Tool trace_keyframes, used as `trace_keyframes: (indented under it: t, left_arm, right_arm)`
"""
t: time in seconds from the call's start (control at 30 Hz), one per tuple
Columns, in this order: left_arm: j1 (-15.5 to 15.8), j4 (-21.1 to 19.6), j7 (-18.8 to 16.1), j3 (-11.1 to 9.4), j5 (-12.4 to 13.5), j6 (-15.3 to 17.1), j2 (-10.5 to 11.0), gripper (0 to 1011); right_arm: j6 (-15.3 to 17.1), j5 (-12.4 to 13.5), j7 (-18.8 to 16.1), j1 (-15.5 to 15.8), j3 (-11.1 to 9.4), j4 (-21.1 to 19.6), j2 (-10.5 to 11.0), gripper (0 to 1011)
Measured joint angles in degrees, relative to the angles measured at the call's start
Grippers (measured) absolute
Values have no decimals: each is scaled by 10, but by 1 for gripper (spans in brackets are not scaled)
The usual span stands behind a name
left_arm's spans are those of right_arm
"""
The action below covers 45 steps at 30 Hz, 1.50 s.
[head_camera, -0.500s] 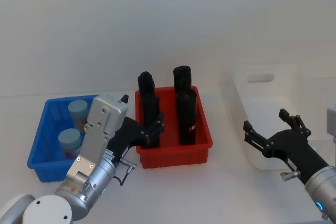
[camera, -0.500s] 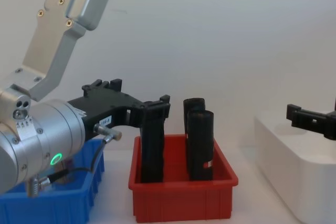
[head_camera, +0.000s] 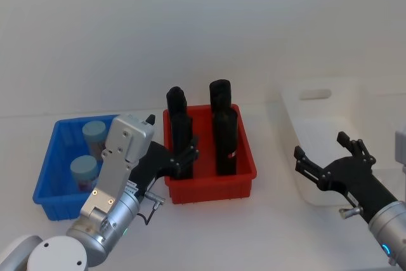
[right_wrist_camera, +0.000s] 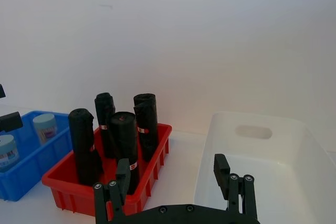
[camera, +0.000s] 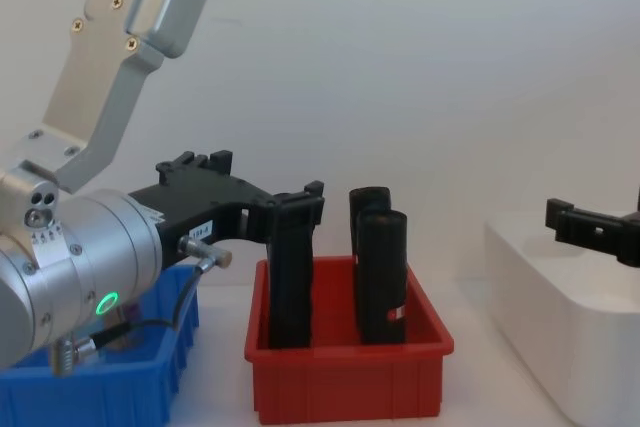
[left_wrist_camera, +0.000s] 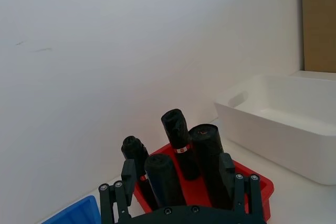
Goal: Pick the cotton swabs from the blue box and place them into the white box.
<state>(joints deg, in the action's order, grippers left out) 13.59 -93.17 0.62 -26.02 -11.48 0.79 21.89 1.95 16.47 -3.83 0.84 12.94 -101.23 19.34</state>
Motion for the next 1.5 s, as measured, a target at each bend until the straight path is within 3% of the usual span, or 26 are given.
trace_keyframes:
  t: [1.5]
  left_arm:
    - [0,0,0,1,0,0,0,1004]
  right_arm:
    - [0,0,0,0,0,0,0,1002]
